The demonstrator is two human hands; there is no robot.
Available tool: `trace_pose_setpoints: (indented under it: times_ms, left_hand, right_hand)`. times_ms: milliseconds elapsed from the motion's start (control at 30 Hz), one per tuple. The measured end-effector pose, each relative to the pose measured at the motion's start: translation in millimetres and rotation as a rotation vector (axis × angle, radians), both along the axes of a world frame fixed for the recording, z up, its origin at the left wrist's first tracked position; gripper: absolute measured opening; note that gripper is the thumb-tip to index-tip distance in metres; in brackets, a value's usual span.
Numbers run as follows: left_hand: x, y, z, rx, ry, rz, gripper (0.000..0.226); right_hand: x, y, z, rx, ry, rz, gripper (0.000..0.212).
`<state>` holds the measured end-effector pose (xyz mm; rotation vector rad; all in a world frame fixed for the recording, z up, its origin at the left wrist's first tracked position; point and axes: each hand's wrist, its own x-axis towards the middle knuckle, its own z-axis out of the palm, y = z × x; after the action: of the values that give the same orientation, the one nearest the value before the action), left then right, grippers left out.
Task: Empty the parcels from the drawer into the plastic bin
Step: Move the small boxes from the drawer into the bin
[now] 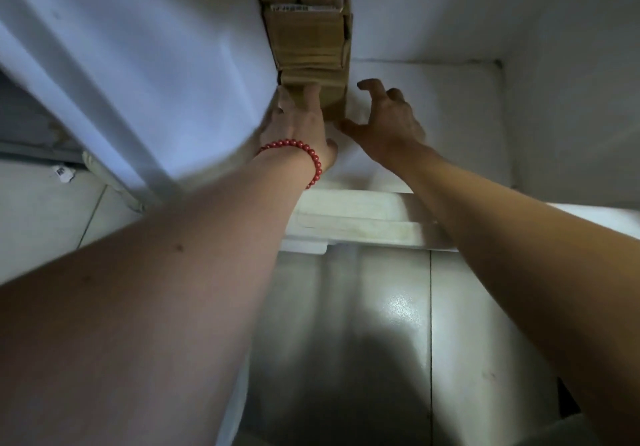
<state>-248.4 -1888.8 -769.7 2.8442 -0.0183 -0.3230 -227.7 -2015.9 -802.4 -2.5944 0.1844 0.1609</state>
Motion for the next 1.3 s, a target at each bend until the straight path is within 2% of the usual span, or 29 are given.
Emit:
trace_pose_setpoints:
  times_ms: [133,267,567,667,833,900,1033,1167,1300]
  left_hand:
    - [1.2,-2.4,-0.3,-0.117,-0.085,0.091,0.086]
    - [2.6,-3.0,-0.1,-0.142,-0.099,0.119,0.085]
    - [12.4,-3.3,-7.3,-0.309,-0.134,0.129,0.081]
    - [16.0,0.3,-7.2,-0.367,-0.152,0.129,0.076]
    - [15.6,3.4,-4.8,-0.422,-0.167,0.073,0.067]
    - [14.9,4.8,-2.4,-0.443,-0.148,0.041,0.066]
    - [14.7,7.3,-2.0,-0.432,-0.119,0.037,0.076]
    - [12.1,6.1,1.8,-0.408,-0.081,-0.010,0.088]
    - [10.5,6.4,10.2,-0.227,-0.021,-0.091,0.097]
  right_hand:
    - [13.0,7.0,2.7,0.041,-0.065,0.005,0.065]
    - [20.0,9.1,2.3,0.057,-0.136,-0.031,0.054]
    - [27.1,-1.9,-7.7,0.196,-0.114,-0.151,0.043]
    - [29.4,-3.5,-5.6,0.369,-0.068,-0.136,0.042]
    - [25.2,-4.6,-4.1,0.697,0.063,-0.143,0.061]
    - [23.5,-8.6,-3.6,0.836,0.096,-0.180,0.061]
    - [22.7,-14.9,-2.1,0.889,0.117,-0.219,0.053]
    - [19.4,-18.3,6.6,0.972,0.160,-0.287,0.035]
    - [8.4,-19.2,14.3,1.027,0.198,-0.337,0.032]
